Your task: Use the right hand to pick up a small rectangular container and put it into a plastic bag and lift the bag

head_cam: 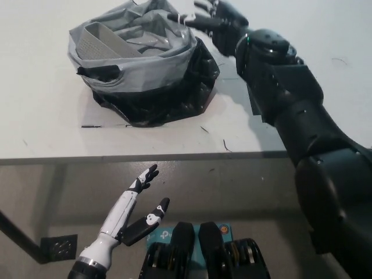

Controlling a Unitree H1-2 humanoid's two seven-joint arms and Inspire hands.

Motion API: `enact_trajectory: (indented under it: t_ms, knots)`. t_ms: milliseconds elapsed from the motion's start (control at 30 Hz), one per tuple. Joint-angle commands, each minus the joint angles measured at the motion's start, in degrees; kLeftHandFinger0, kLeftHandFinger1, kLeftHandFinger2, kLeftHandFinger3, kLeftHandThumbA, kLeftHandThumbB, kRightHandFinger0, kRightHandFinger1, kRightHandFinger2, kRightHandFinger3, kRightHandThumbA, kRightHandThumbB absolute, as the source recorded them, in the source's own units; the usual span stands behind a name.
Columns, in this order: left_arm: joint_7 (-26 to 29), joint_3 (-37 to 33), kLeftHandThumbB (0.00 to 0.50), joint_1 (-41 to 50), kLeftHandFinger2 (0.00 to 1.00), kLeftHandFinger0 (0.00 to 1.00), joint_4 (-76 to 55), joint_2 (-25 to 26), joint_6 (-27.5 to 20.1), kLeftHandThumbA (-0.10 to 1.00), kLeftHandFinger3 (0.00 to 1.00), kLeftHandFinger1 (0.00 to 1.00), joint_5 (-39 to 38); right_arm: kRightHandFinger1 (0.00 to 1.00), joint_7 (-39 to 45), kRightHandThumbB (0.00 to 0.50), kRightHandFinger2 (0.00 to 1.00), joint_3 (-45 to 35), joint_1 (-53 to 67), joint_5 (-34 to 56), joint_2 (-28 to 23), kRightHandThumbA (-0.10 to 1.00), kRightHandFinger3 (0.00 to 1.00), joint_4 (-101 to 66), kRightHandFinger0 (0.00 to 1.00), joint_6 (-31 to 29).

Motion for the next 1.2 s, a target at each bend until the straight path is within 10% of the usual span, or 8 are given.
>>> enact_trajectory:
  t_ms: [0, 300, 567, 933, 1167]
  knots:
    - [-0.17, -0.23, 0.234, -1.51, 1.00, 1.00, -0.91, 0.63, -0.92, 0.59, 1.00, 1.00, 0.23, 1.00, -1.87, 0.495, 1.00, 4.02, -3.54, -5.63, -1.55, 0.85, 1.00, -7.43, 1.00, -1.59]
    - [-0.55, -0.21, 0.235, -2.44, 1.00, 1.00, -0.77, 0.32, -0.62, 0.59, 1.00, 1.00, -0.70, 1.00, -4.76, 0.500, 1.00, 15.07, 2.04, -18.81, -8.09, 0.98, 1.00, -29.87, 1.00, 4.94]
    - [0.12, 1.98, 0.211, -10.28, 1.00, 1.00, 1.58, 1.54, -0.52, 0.87, 1.00, 1.00, -1.46, 1.00, -0.65, 0.419, 1.00, 13.90, 10.20, -29.04, -20.64, 1.00, 1.00, -75.10, 1.00, 5.90]
    - [0.06, 3.53, 0.159, -16.97, 1.00, 1.00, 1.52, 1.61, 1.60, 0.88, 1.00, 1.00, -3.16, 1.00, 2.47, 0.383, 1.00, 0.31, 24.06, -16.89, -28.91, 1.00, 1.00, -116.67, 1.00, 9.62]
    - [0.45, 3.52, 0.156, -19.52, 1.00, 1.00, 2.56, 1.81, 1.21, 0.95, 1.00, 1.00, -2.44, 1.00, -2.87, 0.417, 1.00, 1.97, 43.73, -20.89, -18.61, 0.90, 1.00, -119.71, 1.00, -15.09]
